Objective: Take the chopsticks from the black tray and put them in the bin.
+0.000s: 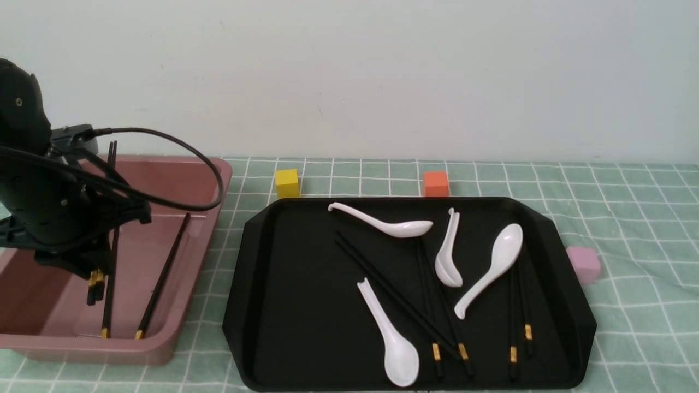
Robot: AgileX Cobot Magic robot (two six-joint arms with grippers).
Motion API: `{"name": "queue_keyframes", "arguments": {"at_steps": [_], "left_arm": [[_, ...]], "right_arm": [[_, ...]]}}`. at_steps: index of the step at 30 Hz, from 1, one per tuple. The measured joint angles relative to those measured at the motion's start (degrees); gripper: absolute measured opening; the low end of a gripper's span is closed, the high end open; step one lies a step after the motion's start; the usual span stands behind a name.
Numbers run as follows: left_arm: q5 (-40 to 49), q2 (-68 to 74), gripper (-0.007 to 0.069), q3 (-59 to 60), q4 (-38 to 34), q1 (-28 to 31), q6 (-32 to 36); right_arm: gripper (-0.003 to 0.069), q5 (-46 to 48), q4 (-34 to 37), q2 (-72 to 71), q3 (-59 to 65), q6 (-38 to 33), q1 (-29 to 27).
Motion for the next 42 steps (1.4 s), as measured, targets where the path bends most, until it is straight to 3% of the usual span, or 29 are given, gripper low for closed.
{"name": "queue_keyframes", "arguments": {"at_steps": [6, 10, 14, 16, 19, 22, 24, 35, 42], "left_arm": [[-0.7, 4.0, 0.0143, 0.2, 1.6, 0.0, -0.3], [0.4, 3.8, 0.0259, 0.1, 1.5, 0.0, -1.1], [3.5, 1.4, 0.0312, -0.1, 1.2, 0.0, -1.1], [5.1, -1.0, 0.0295, -0.1, 1.2, 0.0, -1.1], [7.8, -6.9, 0.0201, 0.6, 1.1, 0.0, -0.6], [7.9, -15.6, 0.0047, 5.6, 0.7, 0.0, 0.3], [6.1, -22.1, -0.0013, 10.9, 0.1, 0.0, 0.6], [-23.2, -65.9, -0.0013, 46.2, -14.5, 0.0, 5.9], [-30.1, -83.5, -0.0013, 53.3, -18.6, 0.0, 6.3]], "right_arm": [[0.0240, 0.0, 0.0, 0.0, 0.0, 0.0, 0.0], [0.0240, 0.0, 0.0, 0.0, 0.0, 0.0, 0.0], [0.0240, 0.0, 0.0, 0.0, 0.0, 0.0, 0.0], [0.0240, 0.0, 0.0, 0.0, 0.0, 0.0, 0.0], [0.0240, 0.0, 0.0, 0.0, 0.0, 0.0, 0.0], [0.0240, 0.0, 0.0, 0.0, 0.0, 0.0, 0.0], [0.0240, 0.0, 0.0, 0.0, 0.0, 0.0, 0.0], [0.0240, 0.0, 0.0, 0.0, 0.0, 0.0, 0.0], [0.0240, 0.0, 0.0, 0.0, 0.0, 0.0, 0.0]]}}
